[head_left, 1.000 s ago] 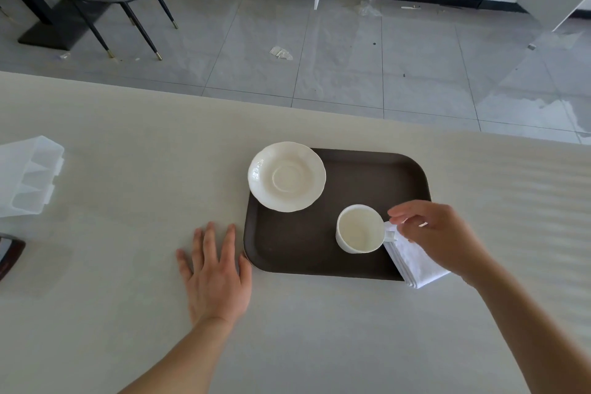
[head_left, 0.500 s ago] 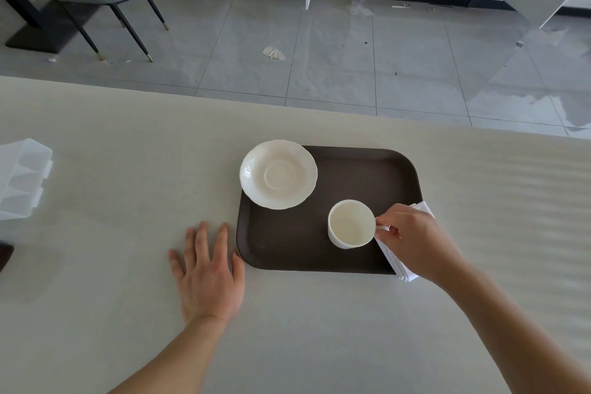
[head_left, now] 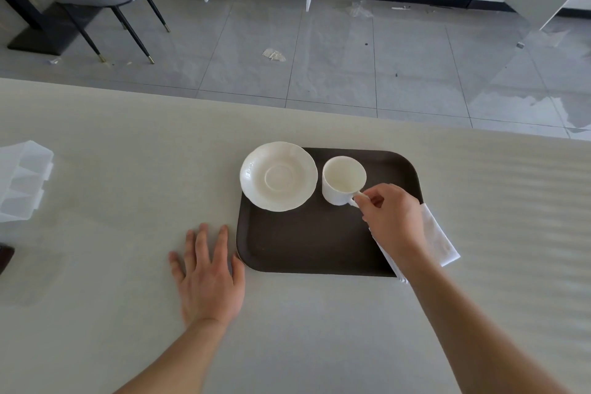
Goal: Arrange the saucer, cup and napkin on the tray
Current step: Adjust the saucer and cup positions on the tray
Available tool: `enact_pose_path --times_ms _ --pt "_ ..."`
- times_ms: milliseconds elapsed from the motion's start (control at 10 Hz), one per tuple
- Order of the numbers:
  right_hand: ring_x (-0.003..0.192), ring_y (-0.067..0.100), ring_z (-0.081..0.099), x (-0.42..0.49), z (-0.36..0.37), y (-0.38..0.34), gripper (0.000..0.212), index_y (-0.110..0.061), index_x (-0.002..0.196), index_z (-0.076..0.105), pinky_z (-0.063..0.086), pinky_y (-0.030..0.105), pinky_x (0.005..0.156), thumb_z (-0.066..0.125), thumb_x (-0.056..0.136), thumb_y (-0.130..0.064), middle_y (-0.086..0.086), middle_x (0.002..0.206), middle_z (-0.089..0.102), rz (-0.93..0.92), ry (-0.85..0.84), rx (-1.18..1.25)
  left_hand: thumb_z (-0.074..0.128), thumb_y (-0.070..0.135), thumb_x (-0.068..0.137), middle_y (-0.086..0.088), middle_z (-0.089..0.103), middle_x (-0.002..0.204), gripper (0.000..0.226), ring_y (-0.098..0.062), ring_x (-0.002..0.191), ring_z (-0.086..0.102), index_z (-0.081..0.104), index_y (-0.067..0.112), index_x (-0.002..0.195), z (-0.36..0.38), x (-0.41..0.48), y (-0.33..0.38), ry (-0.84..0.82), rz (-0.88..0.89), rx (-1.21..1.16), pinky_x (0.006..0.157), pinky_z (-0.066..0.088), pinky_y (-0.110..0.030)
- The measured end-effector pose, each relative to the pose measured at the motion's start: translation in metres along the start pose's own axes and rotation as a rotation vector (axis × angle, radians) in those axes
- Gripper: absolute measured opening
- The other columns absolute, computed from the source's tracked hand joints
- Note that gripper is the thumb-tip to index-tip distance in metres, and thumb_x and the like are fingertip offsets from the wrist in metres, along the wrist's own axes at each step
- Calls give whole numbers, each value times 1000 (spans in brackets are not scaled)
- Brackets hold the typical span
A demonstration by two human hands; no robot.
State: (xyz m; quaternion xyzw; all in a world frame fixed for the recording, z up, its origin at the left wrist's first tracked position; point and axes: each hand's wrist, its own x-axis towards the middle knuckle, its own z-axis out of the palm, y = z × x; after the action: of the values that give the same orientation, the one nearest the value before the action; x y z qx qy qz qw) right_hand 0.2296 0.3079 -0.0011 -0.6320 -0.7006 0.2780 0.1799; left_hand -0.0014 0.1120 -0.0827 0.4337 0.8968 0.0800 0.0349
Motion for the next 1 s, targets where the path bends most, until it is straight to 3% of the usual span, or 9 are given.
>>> enact_pose_path --times_ms 200,400,1000 --pt "70 14 60 4 16 -7 24 -17 76 69 39 22 53 67 92 -35 -1 78 67 69 95 19 34 41 89 -14 38 154 58 -35 146 26 47 22 142 -1 0 1 -8 -2 11 118 16 -62" --pt "68 20 67 0 29 -19 30 -15 71 63 56 37 64 69 89 -38 0 69 69 144 147 147 34 41 88 -13 37 155 59 -35 147 26 47 22 142 0 0 -1 -12 -9 11 118 15 -62" --pt "67 22 71 -17 52 -37 32 -21 68 56 59 42 68 70 88 -41 1 74 68 234 212 319 35 41 89 -14 37 155 58 -35 147 26 47 21 142 -2 0 1 -20 -5 10 118 15 -62"
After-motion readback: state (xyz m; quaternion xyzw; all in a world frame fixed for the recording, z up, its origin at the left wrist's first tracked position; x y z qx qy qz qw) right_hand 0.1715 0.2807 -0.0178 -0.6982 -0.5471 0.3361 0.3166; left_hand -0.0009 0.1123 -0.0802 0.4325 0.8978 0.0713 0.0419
